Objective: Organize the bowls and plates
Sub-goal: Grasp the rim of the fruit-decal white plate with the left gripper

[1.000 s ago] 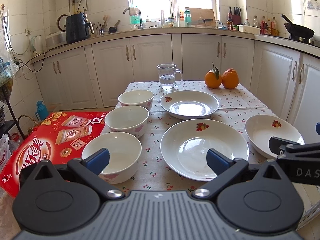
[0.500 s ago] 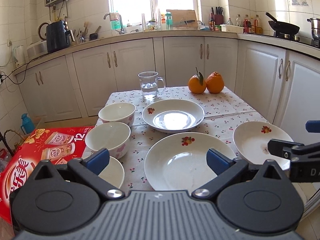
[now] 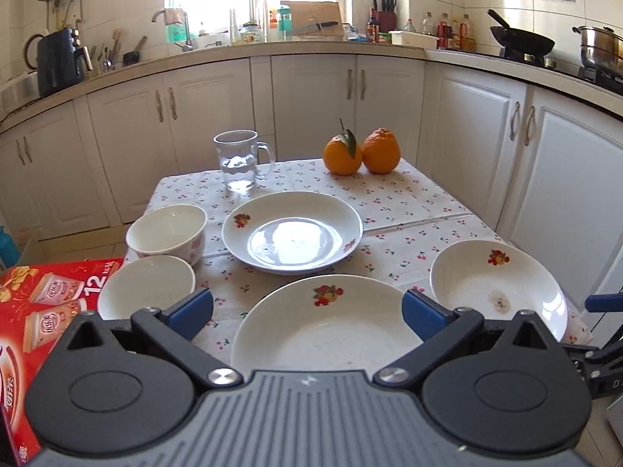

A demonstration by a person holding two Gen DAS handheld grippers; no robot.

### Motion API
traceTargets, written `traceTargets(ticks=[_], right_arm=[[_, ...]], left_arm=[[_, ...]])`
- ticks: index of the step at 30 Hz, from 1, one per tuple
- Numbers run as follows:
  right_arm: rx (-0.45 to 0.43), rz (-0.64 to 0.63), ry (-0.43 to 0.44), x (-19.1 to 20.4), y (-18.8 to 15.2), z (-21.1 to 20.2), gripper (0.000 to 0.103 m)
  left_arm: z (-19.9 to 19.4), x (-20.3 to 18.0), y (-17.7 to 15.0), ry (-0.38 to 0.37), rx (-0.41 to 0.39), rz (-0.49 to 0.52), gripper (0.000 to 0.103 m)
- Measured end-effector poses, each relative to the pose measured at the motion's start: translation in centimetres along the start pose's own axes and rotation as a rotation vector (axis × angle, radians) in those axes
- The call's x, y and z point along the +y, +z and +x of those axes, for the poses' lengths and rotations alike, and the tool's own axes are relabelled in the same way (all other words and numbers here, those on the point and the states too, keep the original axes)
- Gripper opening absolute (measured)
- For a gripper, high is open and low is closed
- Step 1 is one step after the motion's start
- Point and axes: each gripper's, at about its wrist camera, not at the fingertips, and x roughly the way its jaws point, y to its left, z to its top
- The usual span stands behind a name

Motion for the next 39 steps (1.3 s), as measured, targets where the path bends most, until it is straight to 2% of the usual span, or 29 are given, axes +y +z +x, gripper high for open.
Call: traceTargets(ticks=[3, 7, 15, 20, 27, 32, 34, 39], right_arm=[[0.048, 0.013, 0.027, -1.0, -0.9, 1.7, 0.103], [0.073, -0.002, 0.068, -1.5, -1.6, 3.2, 0.103], [0.122, -0.064, 0.084, -2.0, -2.1, 5.4, 0.103], [0.101, -0.090, 0.090, -2.3, -2.3, 5.7, 0.103], [0.007, -0.124, 0.136, -3.2, -3.3, 5.5, 0.103], [-0.005, -0.141, 0.155, -3.4, -3.1, 5.8, 0.103], [-0.007, -0.148, 0.164, -3.5, -3.2, 5.8, 0.103], [-0.015, -0.164, 0.185, -3.6, -3.0, 5.7, 0.100]], left_arm=[[1.4, -1.0, 0.5, -0.017, 0.035, 0.047, 0.102], [3.2, -1.9, 1.3, -0.112, 0.078, 0.057, 0.102], [7.1, -5.3, 3.2, -0.224, 0.155, 0.150, 0.102], [9.7, -8.3, 4.0, -0.296, 0.199, 0.248, 0.102], [14.8, -12.0, 4.7, -0.409, 0.300, 0.317, 0.102], [17.5, -13.5, 4.8, -0.451, 0.362, 0.350, 0.098], [18.3, -13.8, 4.8, -0.471, 0.387, 0.359, 0.089], [19.2, -14.0, 4.9, -0.487, 0.422, 0.375, 0.080]])
